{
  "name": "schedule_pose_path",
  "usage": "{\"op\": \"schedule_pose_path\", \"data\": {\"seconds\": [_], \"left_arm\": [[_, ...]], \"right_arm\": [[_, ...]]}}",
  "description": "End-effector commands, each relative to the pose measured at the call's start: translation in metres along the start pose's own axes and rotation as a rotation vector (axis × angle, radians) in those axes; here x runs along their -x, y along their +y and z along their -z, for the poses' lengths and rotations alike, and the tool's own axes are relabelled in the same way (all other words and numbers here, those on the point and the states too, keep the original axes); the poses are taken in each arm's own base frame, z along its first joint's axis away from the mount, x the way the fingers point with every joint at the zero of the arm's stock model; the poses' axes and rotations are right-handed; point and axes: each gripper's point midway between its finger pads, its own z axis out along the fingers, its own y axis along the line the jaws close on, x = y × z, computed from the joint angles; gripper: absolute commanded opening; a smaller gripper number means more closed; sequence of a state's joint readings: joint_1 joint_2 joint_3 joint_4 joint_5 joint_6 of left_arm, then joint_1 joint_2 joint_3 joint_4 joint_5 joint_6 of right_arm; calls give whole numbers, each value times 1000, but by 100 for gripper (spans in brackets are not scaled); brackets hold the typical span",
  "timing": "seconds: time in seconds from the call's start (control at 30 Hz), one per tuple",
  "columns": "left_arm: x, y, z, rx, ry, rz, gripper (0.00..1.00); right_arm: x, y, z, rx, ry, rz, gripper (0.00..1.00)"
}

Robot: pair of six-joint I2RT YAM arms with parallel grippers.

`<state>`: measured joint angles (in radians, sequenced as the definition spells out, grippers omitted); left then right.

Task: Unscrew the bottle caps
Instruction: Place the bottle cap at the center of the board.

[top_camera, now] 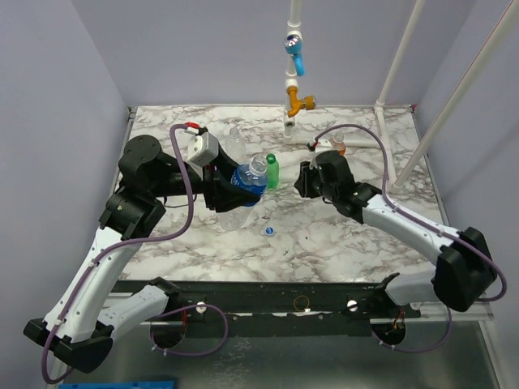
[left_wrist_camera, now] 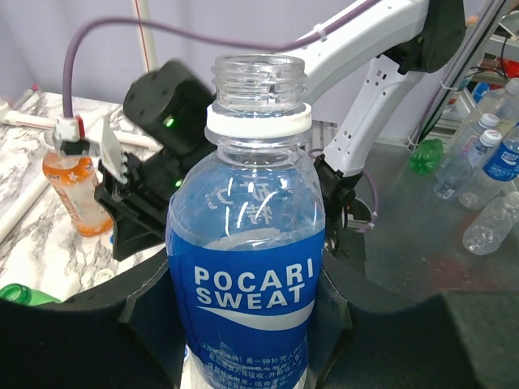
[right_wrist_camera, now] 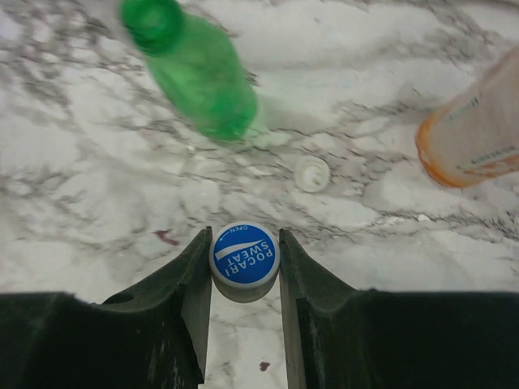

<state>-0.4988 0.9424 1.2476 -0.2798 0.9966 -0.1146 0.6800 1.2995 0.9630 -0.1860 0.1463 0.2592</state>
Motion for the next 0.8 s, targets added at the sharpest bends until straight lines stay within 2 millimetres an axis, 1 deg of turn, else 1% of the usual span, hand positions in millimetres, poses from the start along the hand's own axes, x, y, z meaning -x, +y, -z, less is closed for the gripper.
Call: {"op": "schedule_pose_path", "data": {"seconds": [0.0, 0.07, 0.17, 0.3, 0.37, 0.43, 0.53, 0.63, 0.7, 0.77], "left_arm": [[0, 9, 1, 42, 2, -28, 0], [-3, 10, 0, 43, 8, -25, 0], [-6, 10, 0, 41, 13, -21, 0], [-8, 9, 1, 38, 15, -23, 0], [-9, 8, 1, 33, 17, -22, 0], [-10, 8, 1, 29, 19, -20, 0], [-10, 8, 1, 28, 18, -22, 0], [-10, 8, 1, 26, 20, -18, 0], [-10, 7, 1, 23, 20, -16, 0], [-10, 7, 1, 22, 21, -16, 0]], "right_arm": [[-10, -30, -42, -79, -53, -56, 1], [-16, -33, -57, -90, -52, -37, 1], [-25, -37, -74, -108, -54, -25, 2], [-44, -51, -86, -175, -40, -23, 2], [-52, -44, -88, -129, -24, -11, 2], [-59, -30, -89, -57, -13, -25, 2], [-82, -11, -91, -15, 44, -29, 2], [-106, 2, -90, 4, 88, -20, 6], [-115, 5, -87, 9, 104, -36, 10], [-122, 4, -85, 2, 117, -51, 23]]}}
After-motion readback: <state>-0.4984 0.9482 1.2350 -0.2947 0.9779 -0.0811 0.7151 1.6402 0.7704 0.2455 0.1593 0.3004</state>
